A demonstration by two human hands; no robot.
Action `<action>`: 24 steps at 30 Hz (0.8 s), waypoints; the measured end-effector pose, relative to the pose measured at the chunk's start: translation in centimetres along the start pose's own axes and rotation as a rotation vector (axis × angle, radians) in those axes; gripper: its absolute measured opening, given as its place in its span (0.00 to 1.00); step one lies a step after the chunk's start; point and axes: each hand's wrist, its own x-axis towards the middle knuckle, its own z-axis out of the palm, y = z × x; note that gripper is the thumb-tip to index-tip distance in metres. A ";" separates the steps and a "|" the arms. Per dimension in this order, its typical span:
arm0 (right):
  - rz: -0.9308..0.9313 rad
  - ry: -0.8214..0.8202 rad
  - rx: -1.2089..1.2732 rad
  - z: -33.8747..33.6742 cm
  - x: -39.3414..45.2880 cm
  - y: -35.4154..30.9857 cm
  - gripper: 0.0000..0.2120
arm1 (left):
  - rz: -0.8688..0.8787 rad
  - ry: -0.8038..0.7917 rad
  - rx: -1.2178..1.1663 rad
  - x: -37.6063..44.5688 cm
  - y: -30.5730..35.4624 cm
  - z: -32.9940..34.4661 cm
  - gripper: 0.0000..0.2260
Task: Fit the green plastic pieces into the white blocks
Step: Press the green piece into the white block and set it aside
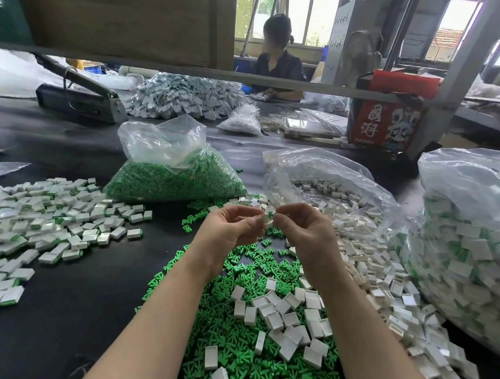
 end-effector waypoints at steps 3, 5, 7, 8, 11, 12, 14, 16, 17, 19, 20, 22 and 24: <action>0.004 0.015 0.016 0.0 0.0 0.1 0.04 | 0.011 -0.001 0.010 0.0 0.1 0.1 0.20; 0.001 0.020 0.010 -0.1 0.0 0.2 0.04 | 0.013 0.002 0.021 0.0 0.2 0.1 0.19; -0.009 0.026 -0.018 0.0 0.1 0.2 0.04 | 0.006 0.008 0.027 0.0 0.1 0.0 0.14; -0.017 0.029 -0.038 0.0 0.1 0.2 0.04 | 0.003 0.009 0.030 0.0 0.1 -0.1 0.12; -0.030 0.035 -0.082 0.0 0.2 0.2 0.04 | 0.006 0.009 0.037 -0.1 0.1 -0.3 0.08; -0.032 0.037 -0.093 0.0 0.2 0.1 0.04 | 0.011 0.012 0.042 -0.1 0.1 -0.3 0.08; -0.040 0.042 -0.119 0.0 0.1 0.1 0.04 | 0.023 0.017 0.056 -0.1 0.1 -0.3 0.09; -0.046 0.041 -0.141 0.0 0.1 0.1 0.04 | 0.036 0.020 0.070 -0.1 0.1 -0.3 0.09; -0.047 0.037 -0.148 0.0 0.1 0.0 0.04 | 0.040 0.021 0.077 -0.1 0.1 -0.3 0.08; -0.049 0.028 -0.157 0.0 0.1 0.0 0.04 | 0.048 0.026 0.089 -0.1 0.1 -0.3 0.08; -0.051 0.028 -0.160 0.0 0.1 0.0 0.04 | 0.052 0.028 0.093 -0.1 0.1 -0.3 0.08; -0.050 0.034 -0.152 0.0 0.1 0.0 0.04 | 0.059 0.029 0.093 -0.1 0.1 -0.3 0.09; -0.039 0.038 -0.123 0.0 0.1 0.0 0.04 | 0.062 0.030 0.098 -0.2 0.1 -0.2 0.09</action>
